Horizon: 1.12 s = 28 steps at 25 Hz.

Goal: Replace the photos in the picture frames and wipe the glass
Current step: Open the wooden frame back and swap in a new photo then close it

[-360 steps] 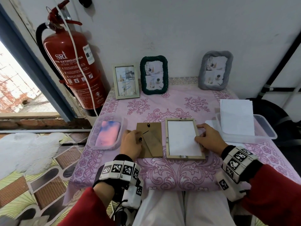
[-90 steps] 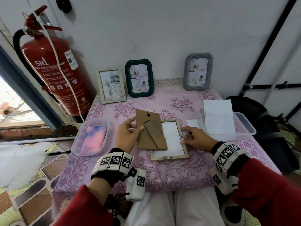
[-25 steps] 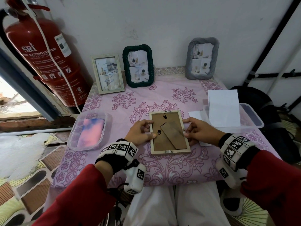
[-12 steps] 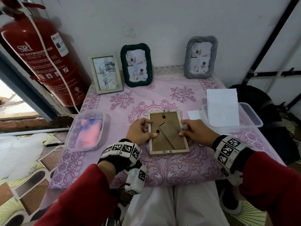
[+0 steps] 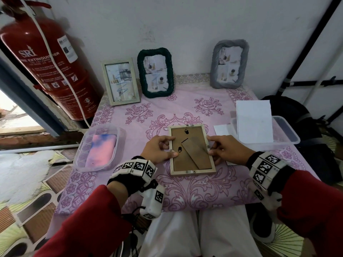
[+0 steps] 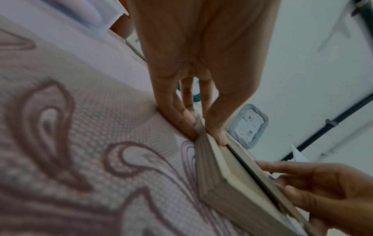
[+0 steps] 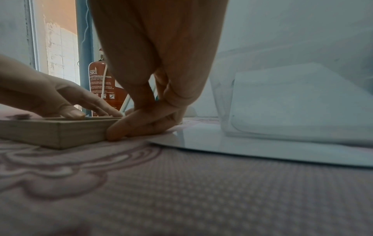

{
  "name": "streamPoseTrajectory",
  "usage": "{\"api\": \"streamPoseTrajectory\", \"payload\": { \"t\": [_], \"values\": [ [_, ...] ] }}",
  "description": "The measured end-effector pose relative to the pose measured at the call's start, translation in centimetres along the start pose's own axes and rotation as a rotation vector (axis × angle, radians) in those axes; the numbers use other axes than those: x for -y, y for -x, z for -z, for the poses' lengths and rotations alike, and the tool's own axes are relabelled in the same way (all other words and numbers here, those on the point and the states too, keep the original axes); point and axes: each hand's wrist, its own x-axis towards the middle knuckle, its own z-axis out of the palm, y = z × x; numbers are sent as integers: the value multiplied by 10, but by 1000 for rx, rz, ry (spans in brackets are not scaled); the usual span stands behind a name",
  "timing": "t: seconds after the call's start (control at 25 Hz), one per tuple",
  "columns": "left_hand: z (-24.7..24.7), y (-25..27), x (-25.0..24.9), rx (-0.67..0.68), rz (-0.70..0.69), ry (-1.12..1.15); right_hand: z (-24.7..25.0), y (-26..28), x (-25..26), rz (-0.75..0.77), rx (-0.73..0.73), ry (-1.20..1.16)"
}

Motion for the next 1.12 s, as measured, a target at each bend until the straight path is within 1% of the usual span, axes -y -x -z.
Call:
{"api": "streamPoseTrajectory", "payload": {
  "t": [0.08,0.16,0.28,0.48,0.56,0.6,0.68,0.76,0.84,1.04,1.12],
  "values": [
    [0,0,-1,-4,5,17,-2,-3,1,-35,-14,-2],
    [-1,1,-3,-22,5,10,-5,-7,3,-66,-44,57],
    [-5,2,-5,-82,-21,-68,-8,-11,6,-66,-97,202],
    [-11,2,-7,-138,-70,-178,-14,-15,12,-85,-154,248],
    [-9,2,-7,-110,-77,-190,-12,-13,11,-75,-147,247],
    [-7,2,-6,-73,-67,-174,-10,-11,9,-67,-143,248],
    [0,0,-5,33,-12,-87,-8,-8,7,-50,-137,242],
    [3,-1,-3,96,40,47,-7,-6,6,-21,-147,232],
    [3,0,-3,78,44,76,-8,-6,6,-2,-162,223],
    [0,3,-3,3,19,40,-11,-6,5,2,-182,202],
    [0,4,-5,-1,6,-11,-12,-5,5,-4,-188,206]
  ]
}}
